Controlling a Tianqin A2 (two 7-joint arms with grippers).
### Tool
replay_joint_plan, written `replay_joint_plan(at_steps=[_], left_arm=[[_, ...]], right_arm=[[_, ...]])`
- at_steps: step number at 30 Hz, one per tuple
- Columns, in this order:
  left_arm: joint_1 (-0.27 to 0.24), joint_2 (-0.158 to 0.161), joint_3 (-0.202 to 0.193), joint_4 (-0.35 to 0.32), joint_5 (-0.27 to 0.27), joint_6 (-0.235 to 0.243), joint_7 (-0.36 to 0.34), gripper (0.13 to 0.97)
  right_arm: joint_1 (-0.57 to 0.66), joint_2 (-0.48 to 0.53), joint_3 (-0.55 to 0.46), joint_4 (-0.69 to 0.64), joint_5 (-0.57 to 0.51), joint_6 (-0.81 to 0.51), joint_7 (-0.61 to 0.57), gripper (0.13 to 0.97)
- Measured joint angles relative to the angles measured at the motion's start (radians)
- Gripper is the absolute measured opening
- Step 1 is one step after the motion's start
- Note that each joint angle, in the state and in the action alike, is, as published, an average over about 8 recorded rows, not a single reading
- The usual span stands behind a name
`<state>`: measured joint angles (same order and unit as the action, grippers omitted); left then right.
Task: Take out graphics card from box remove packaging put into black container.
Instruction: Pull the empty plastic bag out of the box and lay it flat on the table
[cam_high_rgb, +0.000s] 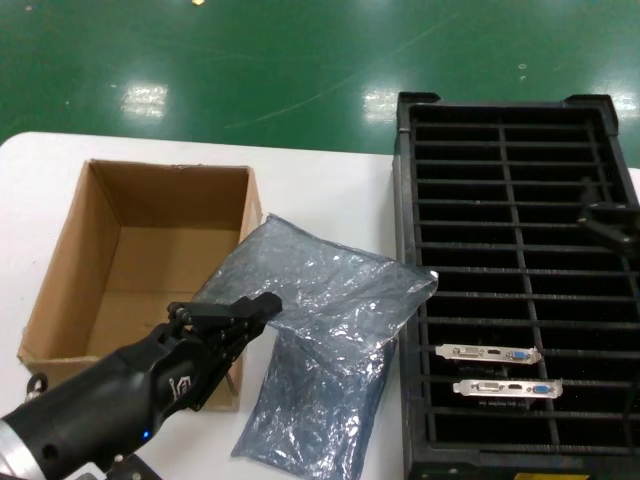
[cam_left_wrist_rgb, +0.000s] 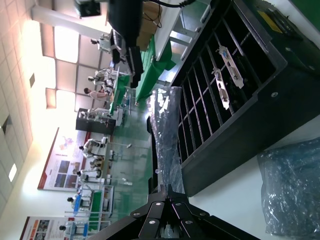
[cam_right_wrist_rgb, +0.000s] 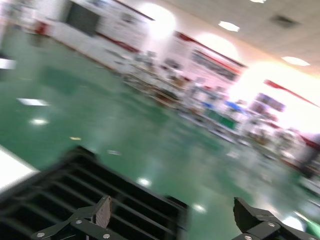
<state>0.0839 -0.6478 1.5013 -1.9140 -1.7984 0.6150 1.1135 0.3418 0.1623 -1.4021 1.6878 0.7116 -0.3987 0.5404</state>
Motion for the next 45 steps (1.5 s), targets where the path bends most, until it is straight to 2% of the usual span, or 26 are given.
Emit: replay_joint_plan(at_steps=[5, 8, 11, 13, 17, 21, 25, 28, 31, 36, 40, 45], left_arm=[[0.0, 0.0, 0.0, 0.0, 0.0, 0.0, -0.001, 0.139], [-0.001, -0.01, -0.002, -0.009, -0.016, 0.004, -0.037, 0.139], [-0.008, -0.028, -0.005, -0.023, -0.052, 0.011, -0.112, 0.139], [-0.018, -0.045, -0.004, -0.032, -0.088, 0.017, -0.187, 0.139], [-0.059, -0.079, 0.021, -0.027, -0.188, 0.026, -0.35, 0.139], [-0.127, -0.116, 0.1, 0.02, -0.342, 0.022, -0.532, 0.139], [-0.218, -0.15, 0.241, 0.121, -0.501, -0.013, -0.718, 0.139], [-0.296, -0.162, 0.362, 0.217, -0.562, -0.048, -0.856, 0.139], [-0.371, -0.156, 0.464, 0.316, -0.558, -0.07, -0.979, 0.139], [-0.473, -0.127, 0.58, 0.462, -0.465, -0.07, -1.126, 0.139], [-0.538, -0.097, 0.634, 0.554, -0.377, -0.051, -1.201, 0.139], [-0.597, -0.057, 0.659, 0.627, -0.297, -0.026, -1.271, 0.157]], right_arm=[[0.002, -0.082, 0.049, -0.043, -0.059, 0.074, -0.012, 0.861], [0.003, -0.088, 0.052, -0.046, -0.064, 0.081, -0.014, 0.894], [0.003, -0.088, 0.053, -0.047, -0.064, 0.081, -0.014, 0.894], [0.003, -0.088, 0.053, -0.047, -0.064, 0.081, -0.014, 0.91], [0.003, -0.088, 0.052, -0.047, -0.064, 0.081, -0.014, 0.942], [0.003, -0.088, 0.052, -0.047, -0.064, 0.081, -0.013, 0.959], [0.003, -0.088, 0.052, -0.047, -0.064, 0.081, -0.013, 0.963], [0.003, -0.088, 0.052, -0.047, -0.064, 0.081, -0.013, 0.966], [0.003, -0.088, 0.052, -0.047, -0.064, 0.081, -0.013, 0.966], [0.003, -0.088, 0.052, -0.047, -0.065, 0.081, -0.013, 0.966], [0.003, -0.088, 0.052, -0.047, -0.065, 0.081, -0.013, 0.966], [0.003, -0.088, 0.052, -0.047, -0.065, 0.081, -0.013, 0.966]])
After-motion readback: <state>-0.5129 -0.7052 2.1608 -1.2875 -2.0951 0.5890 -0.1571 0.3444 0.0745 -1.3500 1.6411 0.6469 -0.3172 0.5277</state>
